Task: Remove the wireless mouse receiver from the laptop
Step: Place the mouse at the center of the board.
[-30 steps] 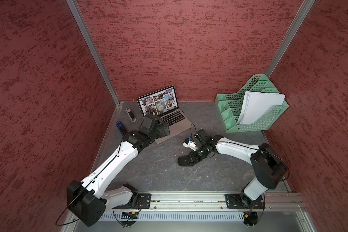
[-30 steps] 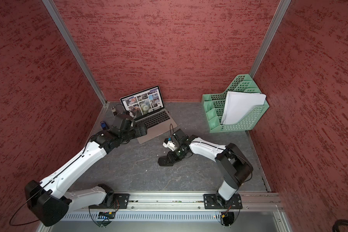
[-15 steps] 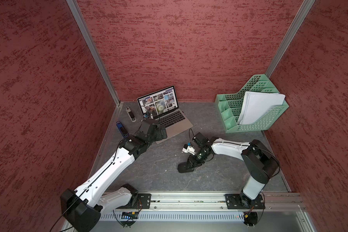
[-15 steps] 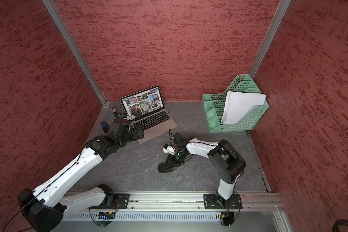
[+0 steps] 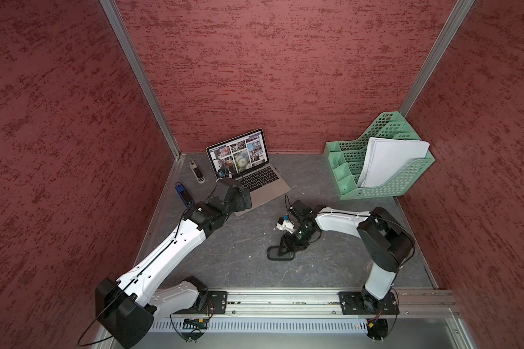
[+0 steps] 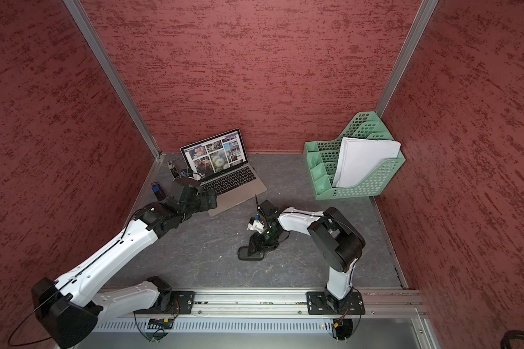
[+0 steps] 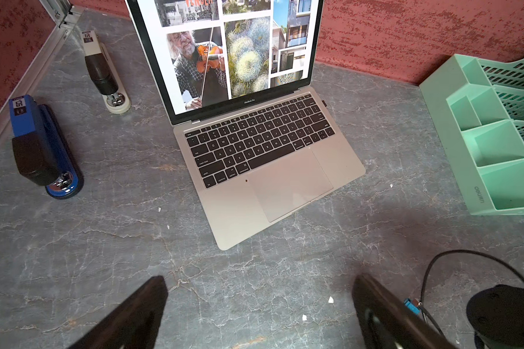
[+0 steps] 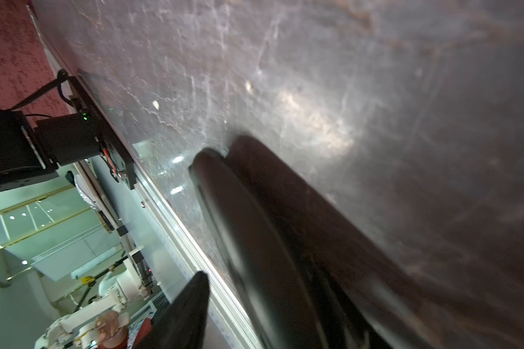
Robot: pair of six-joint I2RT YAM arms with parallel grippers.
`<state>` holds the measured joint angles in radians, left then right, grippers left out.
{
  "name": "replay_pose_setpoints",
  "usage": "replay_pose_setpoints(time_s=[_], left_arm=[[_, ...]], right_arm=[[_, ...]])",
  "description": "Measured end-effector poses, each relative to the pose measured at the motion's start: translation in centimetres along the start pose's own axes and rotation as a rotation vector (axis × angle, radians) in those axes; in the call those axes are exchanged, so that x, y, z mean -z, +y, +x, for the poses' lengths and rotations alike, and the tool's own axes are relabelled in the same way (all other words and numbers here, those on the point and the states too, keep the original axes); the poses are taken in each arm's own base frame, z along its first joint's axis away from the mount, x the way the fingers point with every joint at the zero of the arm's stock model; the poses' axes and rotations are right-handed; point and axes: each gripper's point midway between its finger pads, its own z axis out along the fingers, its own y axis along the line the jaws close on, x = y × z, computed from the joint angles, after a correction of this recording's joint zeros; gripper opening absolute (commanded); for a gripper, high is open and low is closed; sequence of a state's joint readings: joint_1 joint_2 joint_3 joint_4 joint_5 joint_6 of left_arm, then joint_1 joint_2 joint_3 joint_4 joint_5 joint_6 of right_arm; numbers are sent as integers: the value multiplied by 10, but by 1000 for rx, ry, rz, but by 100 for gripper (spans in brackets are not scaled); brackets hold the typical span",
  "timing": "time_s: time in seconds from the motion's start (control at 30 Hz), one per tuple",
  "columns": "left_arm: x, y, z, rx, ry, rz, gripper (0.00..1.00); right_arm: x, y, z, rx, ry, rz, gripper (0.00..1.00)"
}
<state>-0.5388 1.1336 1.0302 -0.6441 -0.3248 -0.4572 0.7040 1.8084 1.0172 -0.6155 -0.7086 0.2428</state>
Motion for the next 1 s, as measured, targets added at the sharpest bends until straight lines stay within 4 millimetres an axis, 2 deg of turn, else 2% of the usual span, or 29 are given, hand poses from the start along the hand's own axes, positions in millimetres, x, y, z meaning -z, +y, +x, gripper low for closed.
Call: replay_pose_setpoints(time_s=[0.1,0.2,0.27,0.4,0.47,0.53,0.63,0.7,0.8,0.9,1.0], left_arm=[[-2,0,1,-5,3,-4,100],[-2,0,1,-6,3,-7,100],[-2,1,0,-8,-1,-13,100],[-2,6,-2,-12,-18,-47,100],[0,13,-4,-15,-33,-87,100],[2,22,-7,-15,-51,-128,100],[2,37,-15,19,-72,-167,100],[-2,58,-23,96,-75,-198,100],[-14,92,-31,244,-58,-229,100],[-34,116,-33,357,-10,-261,100],[-62,124,-33,427,50,-254,100]], right_arm=[[3,0,-5,2,-10,21,80],[8,1,-10,20,-25,39,98],[12,-1,-14,30,-38,70,98],[27,-20,-17,30,-53,208,98],[44,-31,-23,20,-75,280,98],[71,-39,-38,11,-136,334,99],[128,-42,-74,-2,-297,372,98],[171,-38,-103,4,-420,384,96],[224,-31,-149,30,-555,419,89],[246,-28,-199,72,-617,451,85],[237,-40,-241,98,-622,466,83]])
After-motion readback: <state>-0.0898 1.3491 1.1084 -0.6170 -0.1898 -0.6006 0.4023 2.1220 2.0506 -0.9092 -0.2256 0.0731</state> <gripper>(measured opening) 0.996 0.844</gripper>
